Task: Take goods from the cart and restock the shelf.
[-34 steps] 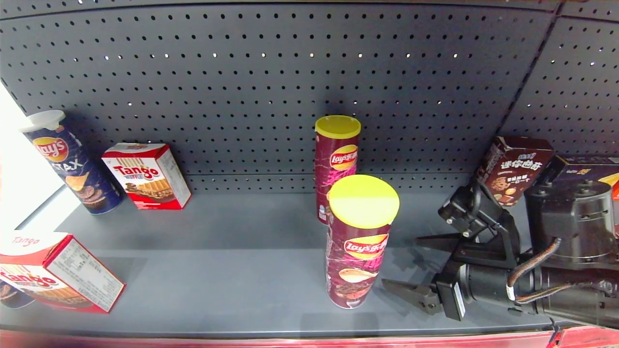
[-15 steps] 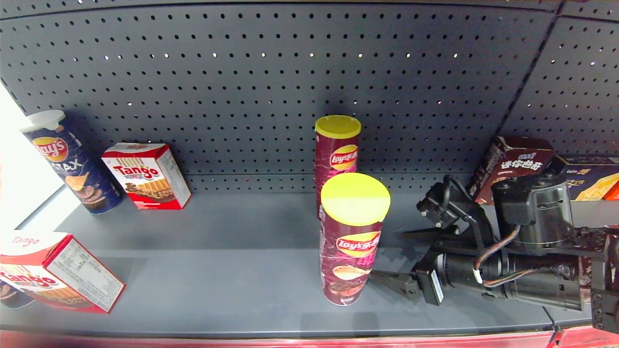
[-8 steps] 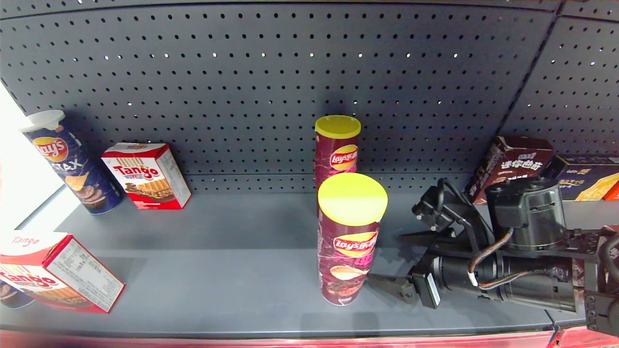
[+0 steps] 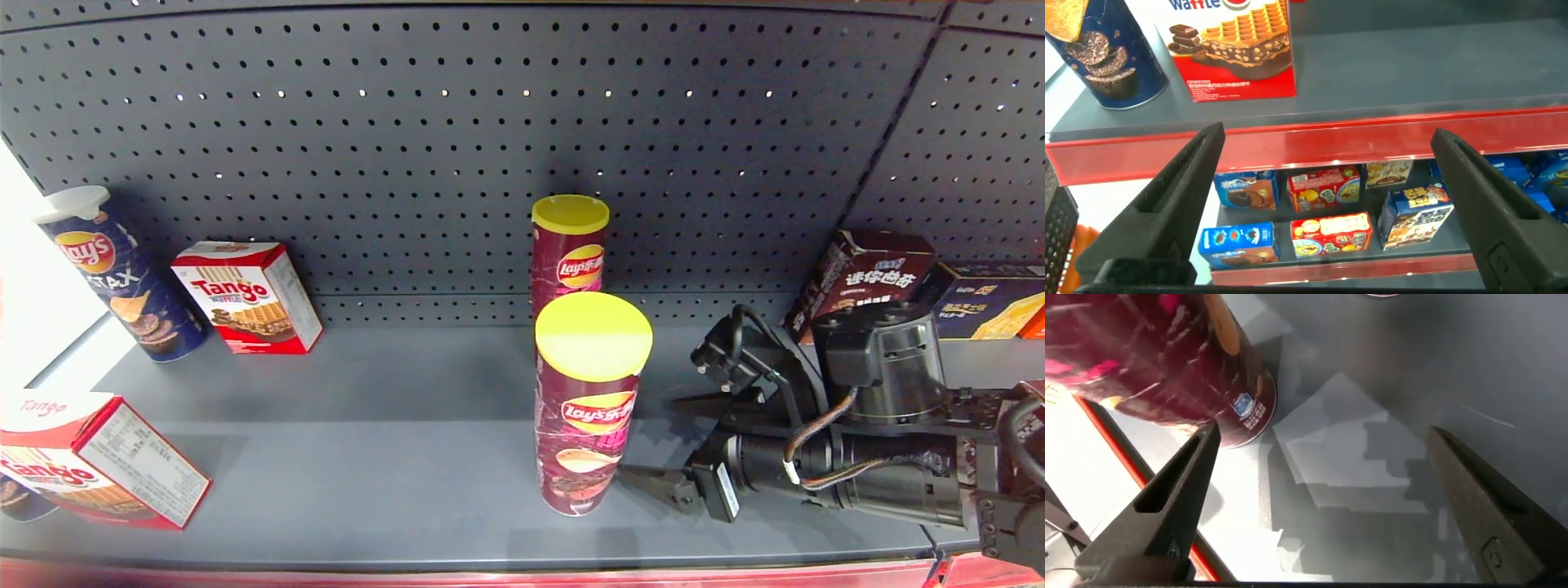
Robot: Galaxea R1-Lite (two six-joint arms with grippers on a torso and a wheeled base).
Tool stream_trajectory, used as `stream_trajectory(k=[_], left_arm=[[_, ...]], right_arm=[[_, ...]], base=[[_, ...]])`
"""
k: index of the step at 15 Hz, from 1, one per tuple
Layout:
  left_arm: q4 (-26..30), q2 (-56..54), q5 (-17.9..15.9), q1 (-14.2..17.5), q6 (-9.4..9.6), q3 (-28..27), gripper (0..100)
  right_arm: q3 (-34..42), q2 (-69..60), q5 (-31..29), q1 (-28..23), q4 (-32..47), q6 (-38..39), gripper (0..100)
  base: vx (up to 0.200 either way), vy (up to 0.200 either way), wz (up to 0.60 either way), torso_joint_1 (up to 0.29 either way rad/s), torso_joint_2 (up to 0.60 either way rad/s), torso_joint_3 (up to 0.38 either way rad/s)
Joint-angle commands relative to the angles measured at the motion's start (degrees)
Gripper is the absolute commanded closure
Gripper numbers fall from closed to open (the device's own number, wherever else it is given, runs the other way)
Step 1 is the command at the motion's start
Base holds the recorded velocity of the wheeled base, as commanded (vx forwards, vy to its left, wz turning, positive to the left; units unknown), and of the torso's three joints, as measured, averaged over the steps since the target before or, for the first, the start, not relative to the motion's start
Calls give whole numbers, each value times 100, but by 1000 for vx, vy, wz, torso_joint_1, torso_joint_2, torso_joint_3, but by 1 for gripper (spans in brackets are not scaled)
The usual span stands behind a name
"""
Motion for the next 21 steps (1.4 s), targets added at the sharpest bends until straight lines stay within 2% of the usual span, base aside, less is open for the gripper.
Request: stream_trajectory(k=[1,7,10,12,14,16,18,19,21], left_arm=[[-1,7,-2,0,-1,1,0],[-1,7,-2,0,-1,1,0],[-1,7,-2,0,-1,1,0],[-1,7,-10,0,17,1,0],[-1,7,-10,0,17,1,0],[-1,7,-10,0,17,1,0],[-1,7,-2,0,17,1,0],[-1,7,-2,0,17,1,0],[-1,7,-2,0,17,1,0]], right_arm=[[3,37,-1,9,-4,-1,0],[-15,-270,-10,-141,-109,8,0],[-24,-965,-107,-624,-258,17,0],[64,-1940,-124,-1028,-250,25,0],[134,-2731,-124,-1617,-215,8,0],[275,-3355,-133,-1995,-206,17,0],[1013,-4357,-317,-2057,-188,8,0],[1629,-5034,-432,-2048,-12,-45,0],[2288,-6080,-432,-1916,348,-124,0]], base=[[0,0,0,0,0,0],[0,0,0,0,0,0],[0,0,0,0,0,0],[0,0,0,0,0,0],[0,0,0,0,0,0],[0,0,0,0,0,0],[0,0,0,0,0,0],[0,0,0,0,0,0],[0,0,0,0,0,0]])
